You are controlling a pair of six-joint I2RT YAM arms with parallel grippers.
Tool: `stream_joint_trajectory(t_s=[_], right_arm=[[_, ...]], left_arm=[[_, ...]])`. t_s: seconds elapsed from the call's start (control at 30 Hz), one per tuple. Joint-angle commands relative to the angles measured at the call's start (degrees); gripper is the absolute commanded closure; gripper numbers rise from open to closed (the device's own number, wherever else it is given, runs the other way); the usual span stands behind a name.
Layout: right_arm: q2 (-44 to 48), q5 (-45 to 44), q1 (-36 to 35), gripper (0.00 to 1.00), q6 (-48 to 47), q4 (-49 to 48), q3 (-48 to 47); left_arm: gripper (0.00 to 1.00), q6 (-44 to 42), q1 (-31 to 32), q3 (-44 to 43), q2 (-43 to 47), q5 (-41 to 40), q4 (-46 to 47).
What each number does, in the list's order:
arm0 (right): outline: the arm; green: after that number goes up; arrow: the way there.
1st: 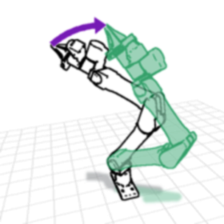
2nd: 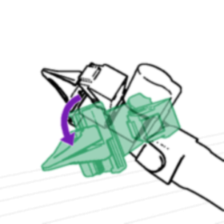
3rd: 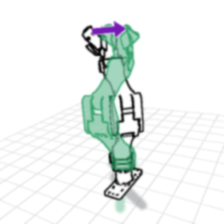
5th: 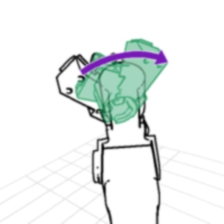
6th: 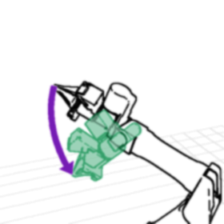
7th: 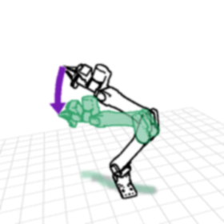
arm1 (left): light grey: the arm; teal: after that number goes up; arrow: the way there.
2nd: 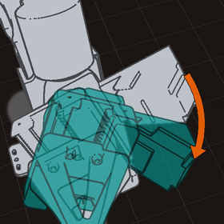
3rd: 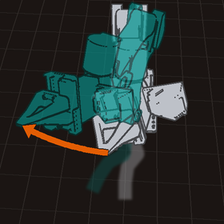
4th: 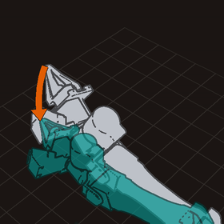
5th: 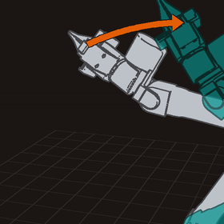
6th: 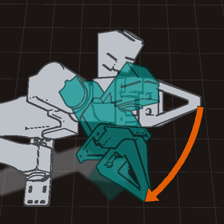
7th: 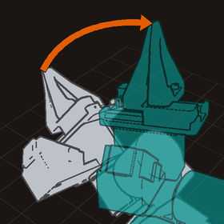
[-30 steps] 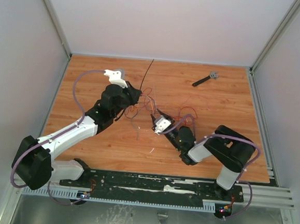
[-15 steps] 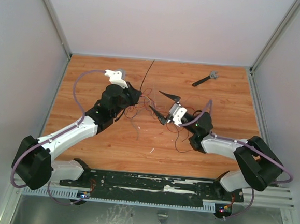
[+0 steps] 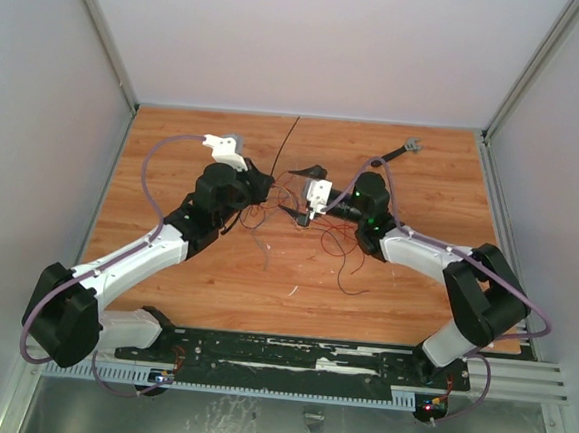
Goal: Zip-tie the wires
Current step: Tie the cable at the center of the board.
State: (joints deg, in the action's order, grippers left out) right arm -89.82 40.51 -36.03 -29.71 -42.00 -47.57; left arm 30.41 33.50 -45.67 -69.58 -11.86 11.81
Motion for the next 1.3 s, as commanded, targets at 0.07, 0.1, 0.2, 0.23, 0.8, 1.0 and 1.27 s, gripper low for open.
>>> stream_joint_trajectory(t_s=[0.07,0.1,0.2,0.23,0.8,1.0,1.27], right_arm=[[-2.31,2.23,0.66,0.19,-5.49,8.87,-4.90],[-2.64,2.10,0.69,0.19,-5.70,8.93,-5.38],[-3.59,2.10,0.67,0.19,-6.75,10.18,-7.15],[-3.94,2.23,0.70,0.19,-6.98,10.72,-7.66],[-7.97,2.12,0.69,0.40,-9.75,20.63,-14.92],[-8.43,2.03,0.68,0.53,-9.92,22.48,-16.42],[-9.20,1.55,0.46,0.72,-10.74,25.97,-19.25]], left_arm=[[1.00,-0.76,-0.34,-0.74,1.76,0.52,1.02],[1.00,-0.75,-0.31,-0.80,1.76,0.52,1.02],[1.00,-0.82,-0.36,-0.85,1.64,0.82,1.02],[1.00,-0.92,-0.36,-0.82,1.60,0.97,1.02],[1.00,-1.23,-0.36,-0.91,1.20,1.22,1.19],[1.00,-1.29,-0.32,-0.98,0.78,1.22,1.37],[1.00,-1.11,-0.36,-1.35,-0.17,1.40,1.54]])
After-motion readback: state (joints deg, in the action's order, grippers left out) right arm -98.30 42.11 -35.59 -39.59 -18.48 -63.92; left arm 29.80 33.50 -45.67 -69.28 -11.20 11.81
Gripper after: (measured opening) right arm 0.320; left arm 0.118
